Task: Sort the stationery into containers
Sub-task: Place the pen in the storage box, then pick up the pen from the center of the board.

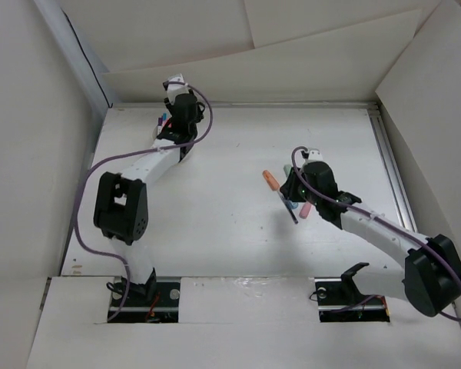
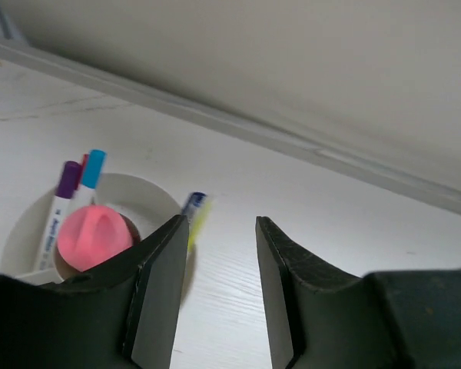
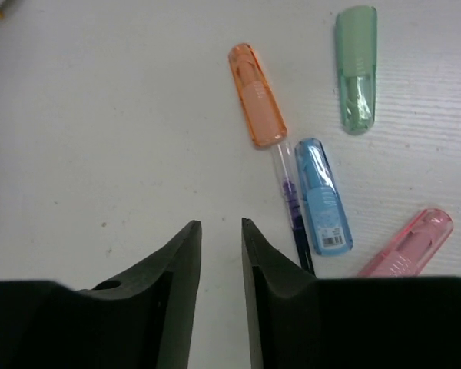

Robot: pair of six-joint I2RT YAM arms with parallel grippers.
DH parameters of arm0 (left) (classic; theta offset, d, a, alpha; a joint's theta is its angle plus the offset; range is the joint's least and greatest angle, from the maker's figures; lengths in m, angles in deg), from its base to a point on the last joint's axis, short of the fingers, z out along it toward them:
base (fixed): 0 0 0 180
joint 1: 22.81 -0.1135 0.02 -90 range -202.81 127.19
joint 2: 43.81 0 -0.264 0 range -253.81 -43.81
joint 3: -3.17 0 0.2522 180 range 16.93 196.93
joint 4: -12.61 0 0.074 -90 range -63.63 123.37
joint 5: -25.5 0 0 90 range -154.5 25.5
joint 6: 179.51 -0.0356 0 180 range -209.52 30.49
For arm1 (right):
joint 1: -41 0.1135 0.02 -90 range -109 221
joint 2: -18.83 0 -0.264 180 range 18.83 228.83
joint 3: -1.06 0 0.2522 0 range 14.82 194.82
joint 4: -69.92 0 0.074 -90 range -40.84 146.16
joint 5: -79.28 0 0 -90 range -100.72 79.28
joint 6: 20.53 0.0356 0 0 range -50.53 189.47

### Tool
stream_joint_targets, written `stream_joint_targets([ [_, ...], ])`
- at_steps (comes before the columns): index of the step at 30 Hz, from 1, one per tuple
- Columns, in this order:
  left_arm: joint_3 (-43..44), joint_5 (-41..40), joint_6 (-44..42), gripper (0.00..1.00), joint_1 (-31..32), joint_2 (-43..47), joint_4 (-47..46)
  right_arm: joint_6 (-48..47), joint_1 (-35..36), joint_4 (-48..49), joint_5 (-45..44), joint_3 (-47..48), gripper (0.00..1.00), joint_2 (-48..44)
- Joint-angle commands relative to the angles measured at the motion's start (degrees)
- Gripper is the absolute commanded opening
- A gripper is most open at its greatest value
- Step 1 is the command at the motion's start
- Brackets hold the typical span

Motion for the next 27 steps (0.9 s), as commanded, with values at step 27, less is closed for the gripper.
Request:
stream_joint_targets([
  [27, -43.56, 37.72, 13.75, 0.34, 11.66, 32.45, -21.07, 5.93, -1.04, -14.94, -7.13, 0.08, 0.44, 7.97],
])
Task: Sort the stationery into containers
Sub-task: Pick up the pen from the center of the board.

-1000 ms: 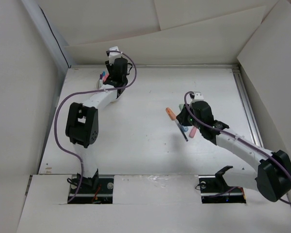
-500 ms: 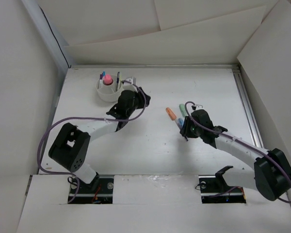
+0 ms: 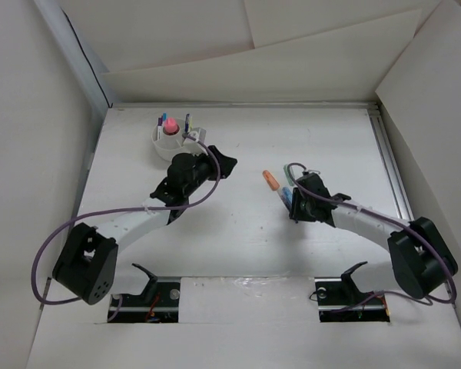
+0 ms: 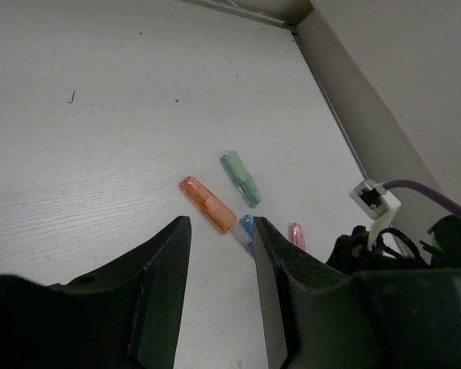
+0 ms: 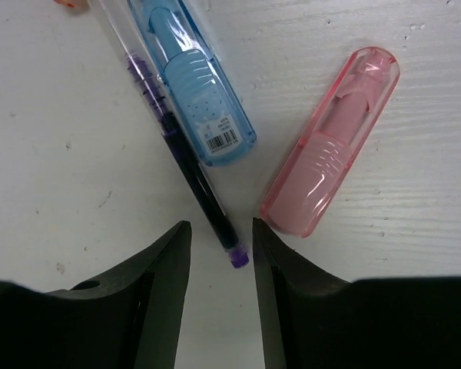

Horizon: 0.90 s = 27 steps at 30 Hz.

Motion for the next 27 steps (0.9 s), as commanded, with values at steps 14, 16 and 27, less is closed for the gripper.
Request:
stream_joint_targets([
  [14, -2.39, 3.08, -1.73, 0.35, -0.02, 5.23, -2.54, 2.37, 4.47, -2.91, -1.09, 8.68, 0.44, 10.36],
  [16, -2.91, 2.46, -1.73, 0.35, -0.02, 5.85, -2.54, 2.38, 5.17, -2.12, -0.39, 8.68, 0.38, 11.24],
  [27, -1.78, 3.69, -1.73, 0.35, -0.02, 6.38, -1.48, 4.31, 10.62, -4.39, -5.65, 9.74, 0.0, 10.73],
])
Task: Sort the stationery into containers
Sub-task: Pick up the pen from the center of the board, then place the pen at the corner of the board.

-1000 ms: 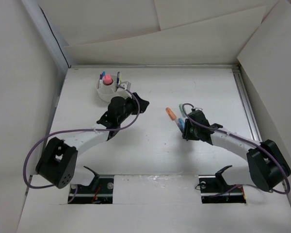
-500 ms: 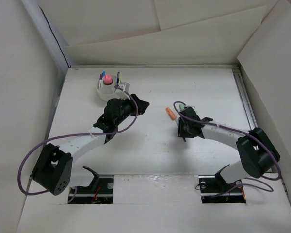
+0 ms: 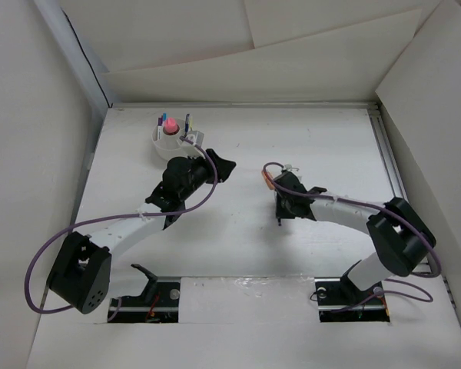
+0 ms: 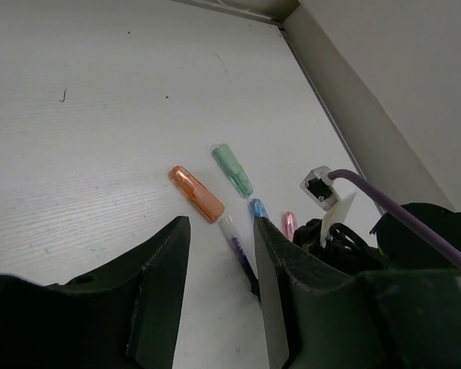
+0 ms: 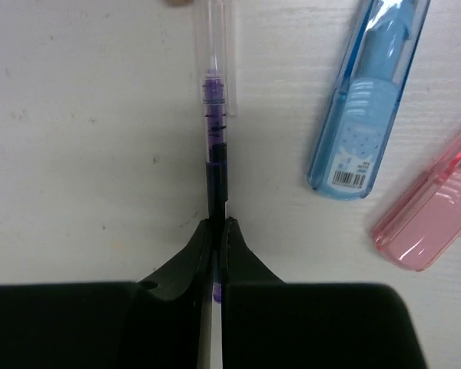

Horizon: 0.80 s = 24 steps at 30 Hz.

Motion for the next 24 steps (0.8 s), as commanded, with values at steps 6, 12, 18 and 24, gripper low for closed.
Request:
stream_joint_targets([
  [6, 1.86, 4.92, -0.09, 0.3, -0.02, 0.69, -0.15, -1.05, 4.06, -6.18, -1.9, 3.68, 0.0, -11.49],
  [12, 3.79, 9.94, 1.58, 0.32, -0.02, -2.12, -0.93, -6.41, 5.22, 2.45, 3.37, 9.02, 0.0, -11.77],
  [18, 5.02, 13.02, 2.28, 0.5, -0.02, -3.79, -1.21, -8.44, 5.22, 5.35, 8.03, 15.0, 0.0, -7.11],
  [24, 6.08, 14.42, 2.28, 0.54, -0.02, -6.95, -0.41, -10.02, 5.75, 7.11, 11.37, 16.94, 0.0, -5.97],
])
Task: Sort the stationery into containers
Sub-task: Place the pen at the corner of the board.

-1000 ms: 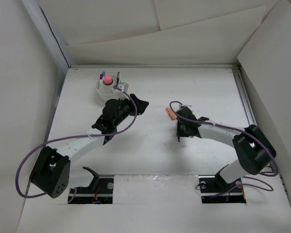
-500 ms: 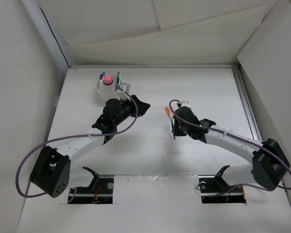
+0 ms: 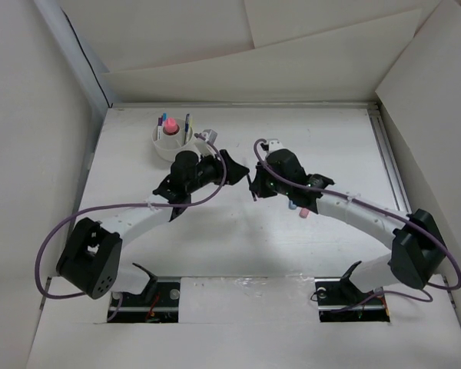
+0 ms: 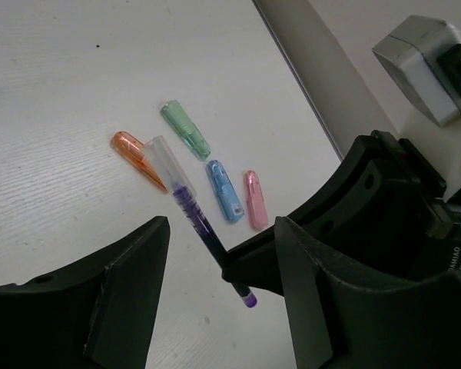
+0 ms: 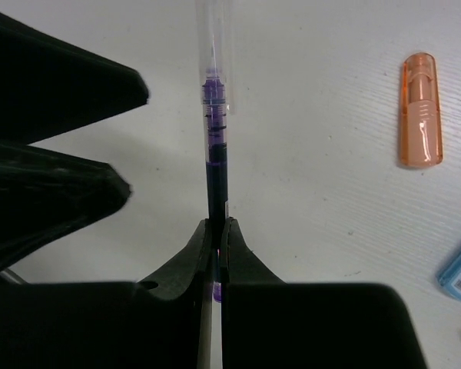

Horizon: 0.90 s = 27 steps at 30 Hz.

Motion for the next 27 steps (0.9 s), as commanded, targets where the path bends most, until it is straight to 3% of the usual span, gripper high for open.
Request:
stream_joint_targets([
  [1, 2.15, 2.58, 0.12, 0.54, -0.02, -1.82, -2.33, -1.69, 0.74, 4.33, 3.68, 3.53, 0.0, 0.4],
  [10, 2.67, -1.02, -0.41, 0.41, -0.02, -3.23, -1.19, -3.54, 2.41, 4.86, 4.99, 4.67, 0.0, 0.4],
  [19, 2.15, -2.08, 0.12, 0.11, -0.02, -3.23, -2.51, -4.07, 2.94, 5.47, 6.67, 4.15, 0.0, -0.65],
  [22, 2.67, -3.92, 0.12, 0.05, -0.02, -3.23, -2.51, -4.59, 2.94, 5.48, 6.67, 4.14, 0.0, -1.18],
  [25, 3.2, -6.81, 0.74, 0.03, -0.02, -2.7, -1.9, -5.12, 2.94, 6.09, 5.45, 3.09, 0.11, -2.41],
  [27, 3.72, -8.66, 1.26, 0.01, -0.02, -2.09, -1.28, -5.73, 2.94, 6.09, 4.92, 2.56, 0.27, -3.82],
])
